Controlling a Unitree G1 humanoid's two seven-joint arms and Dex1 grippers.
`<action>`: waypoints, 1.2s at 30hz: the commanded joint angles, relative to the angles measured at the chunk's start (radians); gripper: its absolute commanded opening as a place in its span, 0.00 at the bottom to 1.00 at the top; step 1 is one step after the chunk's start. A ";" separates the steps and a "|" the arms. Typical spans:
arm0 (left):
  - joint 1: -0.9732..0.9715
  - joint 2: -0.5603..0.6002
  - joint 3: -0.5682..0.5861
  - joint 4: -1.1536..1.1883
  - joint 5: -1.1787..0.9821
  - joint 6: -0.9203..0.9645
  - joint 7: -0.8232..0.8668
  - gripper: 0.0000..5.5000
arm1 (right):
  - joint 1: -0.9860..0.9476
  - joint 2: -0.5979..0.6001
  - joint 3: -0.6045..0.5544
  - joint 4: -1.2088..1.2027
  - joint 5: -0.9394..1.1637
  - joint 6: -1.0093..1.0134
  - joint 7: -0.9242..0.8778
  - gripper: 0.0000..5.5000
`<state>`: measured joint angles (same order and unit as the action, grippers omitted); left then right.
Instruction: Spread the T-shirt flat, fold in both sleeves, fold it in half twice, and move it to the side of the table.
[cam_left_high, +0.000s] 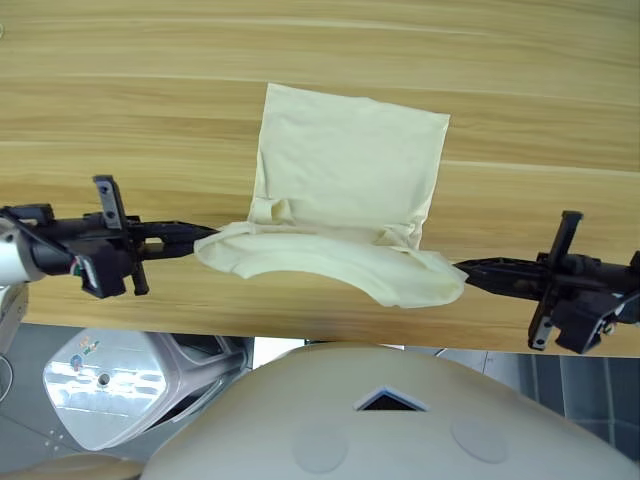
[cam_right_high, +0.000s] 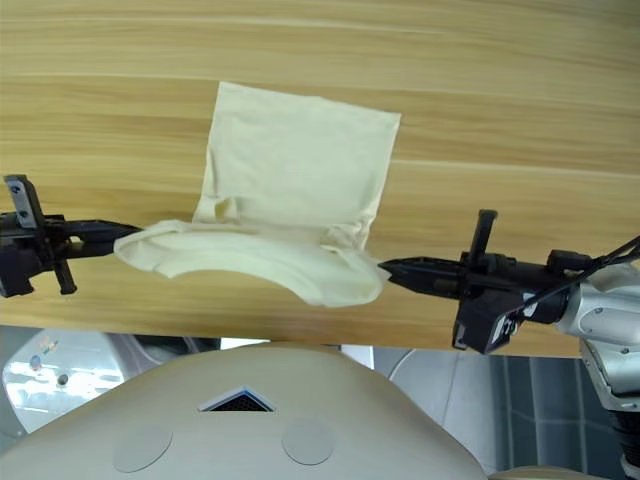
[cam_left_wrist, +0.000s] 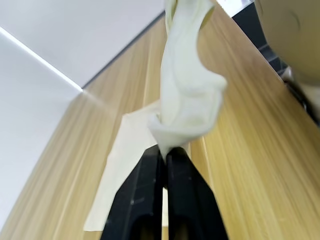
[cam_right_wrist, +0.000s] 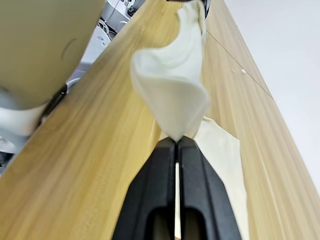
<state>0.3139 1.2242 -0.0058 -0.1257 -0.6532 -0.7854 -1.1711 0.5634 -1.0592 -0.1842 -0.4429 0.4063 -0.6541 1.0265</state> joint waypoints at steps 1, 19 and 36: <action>-0.085 -0.054 0.035 0.037 -0.035 0.084 -0.049 0.00 | -0.137 0.060 0.019 0.050 -0.065 0.085 -0.062 0.00; -0.605 -0.551 -0.100 0.427 0.477 0.364 0.268 0.00 | -0.474 0.288 0.204 0.217 -0.540 0.273 -0.349 0.00; -0.837 -0.681 -0.205 0.772 0.837 0.186 0.480 0.00 | -0.536 0.319 0.219 0.290 -0.741 0.347 -0.485 0.00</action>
<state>-0.4773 0.5604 -0.1835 0.5922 0.1225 -0.5726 -0.7362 0.0543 -0.7554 0.0141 -0.1632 -0.3028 -0.3247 0.5580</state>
